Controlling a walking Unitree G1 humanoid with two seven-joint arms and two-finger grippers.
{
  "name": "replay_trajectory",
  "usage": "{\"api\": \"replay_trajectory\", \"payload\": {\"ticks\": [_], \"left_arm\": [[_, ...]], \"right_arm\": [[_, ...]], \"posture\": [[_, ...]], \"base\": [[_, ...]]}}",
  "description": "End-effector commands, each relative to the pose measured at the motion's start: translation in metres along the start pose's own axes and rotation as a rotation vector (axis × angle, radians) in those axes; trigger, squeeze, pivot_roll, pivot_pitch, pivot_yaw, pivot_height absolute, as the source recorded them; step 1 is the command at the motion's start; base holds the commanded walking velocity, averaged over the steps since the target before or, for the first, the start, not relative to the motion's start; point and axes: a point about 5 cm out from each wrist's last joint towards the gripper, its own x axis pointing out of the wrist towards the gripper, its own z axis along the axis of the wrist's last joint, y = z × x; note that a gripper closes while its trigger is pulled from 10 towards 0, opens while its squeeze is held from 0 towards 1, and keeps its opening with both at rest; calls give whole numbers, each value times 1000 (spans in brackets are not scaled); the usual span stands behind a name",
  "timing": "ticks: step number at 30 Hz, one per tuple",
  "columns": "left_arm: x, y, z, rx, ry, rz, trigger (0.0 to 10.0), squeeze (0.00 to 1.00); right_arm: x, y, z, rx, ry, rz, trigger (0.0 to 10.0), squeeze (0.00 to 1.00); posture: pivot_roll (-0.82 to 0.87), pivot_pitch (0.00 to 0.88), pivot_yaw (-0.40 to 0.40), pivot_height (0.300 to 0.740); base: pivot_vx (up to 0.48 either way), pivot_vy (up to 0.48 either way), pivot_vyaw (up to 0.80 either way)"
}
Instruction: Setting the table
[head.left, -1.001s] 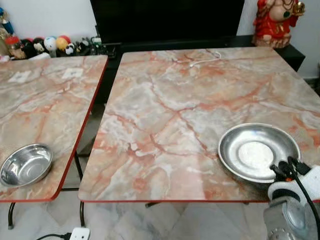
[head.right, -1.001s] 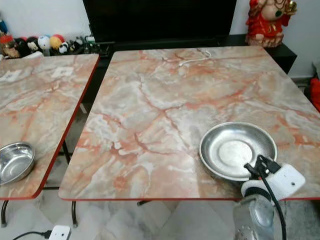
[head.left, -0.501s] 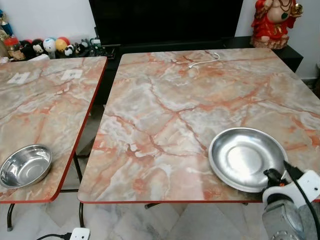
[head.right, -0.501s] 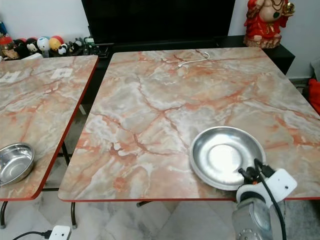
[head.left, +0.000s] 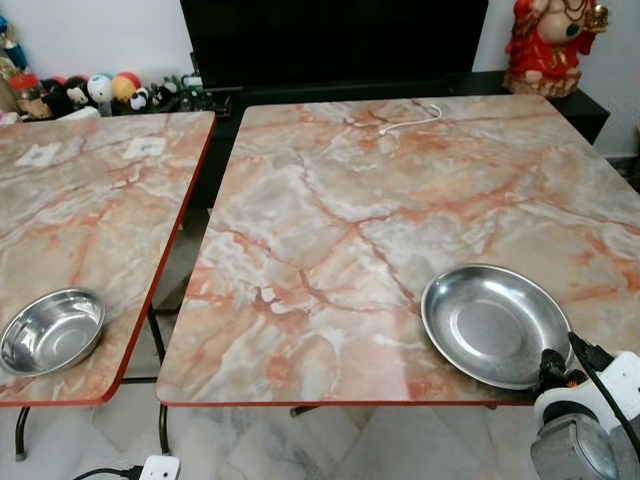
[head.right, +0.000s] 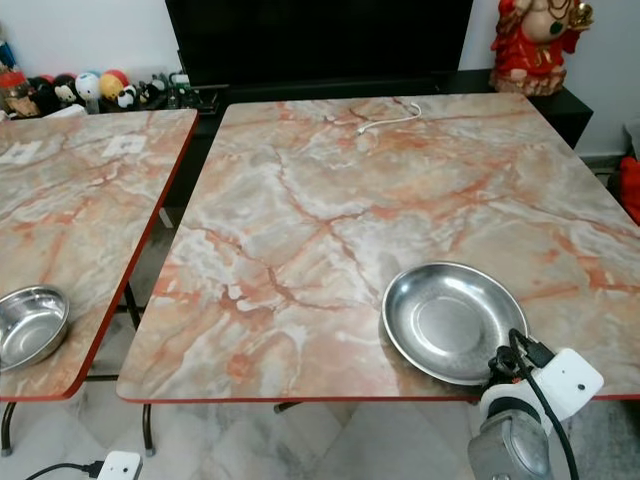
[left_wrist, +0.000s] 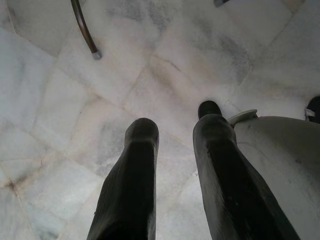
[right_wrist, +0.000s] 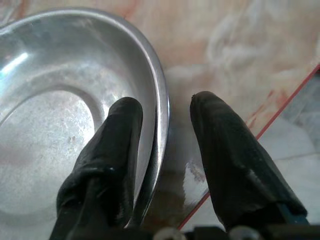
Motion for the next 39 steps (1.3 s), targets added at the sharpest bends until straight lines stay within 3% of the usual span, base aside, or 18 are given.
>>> {"api": "replay_trajectory", "payload": {"ticks": [1,7,9,11,12,14,16,18,19,39], "left_arm": [[-2,3,-5,29,27,3,10000,0],[-1,3,-5,22,25,3,10000,0],[-2,3,-5,17,23,4,10000,0],[-2,3,-5,18,24,4,10000,0],[-2,3,-5,21,27,3,10000,0],[-2,2,-6,18,30,5,10000,0],[-1,2,-7,-7,28,13,10000,0],[-1,2,-7,-12,27,15,10000,0],[-2,2,-7,-26,27,24,10000,0],[-2,2,-7,-31,28,28,10000,0]], "right_arm": [[-4,4,14,-10,-90,10,10000,0],[-8,10,32,-100,-248,51,10000,0],[-8,28,31,-167,-283,194,10000,0],[-8,34,28,-191,-280,248,10000,0],[-8,56,16,-236,-235,432,10000,0],[-8,68,8,-298,-216,536,10000,0],[-5,85,12,-213,-222,607,10000,0],[-4,88,13,-219,-228,618,10000,0],[-5,96,13,-256,-238,680,10000,0],[-1,100,11,-270,-259,739,10000,0]], "posture": [[-139,45,47,740],[-140,43,44,740],[-152,44,51,740],[-153,43,53,740],[-153,44,52,740],[-149,42,52,740],[-126,37,36,740],[-118,35,30,740],[-116,36,28,740],[-116,36,28,740]], "base": [[0,0,0],[0,0,0],[0,0,0],[0,0,0],[0,0,0],[0,0,0],[0,0,0],[0,0,0],[0,0,0],[0,0,0]]}}
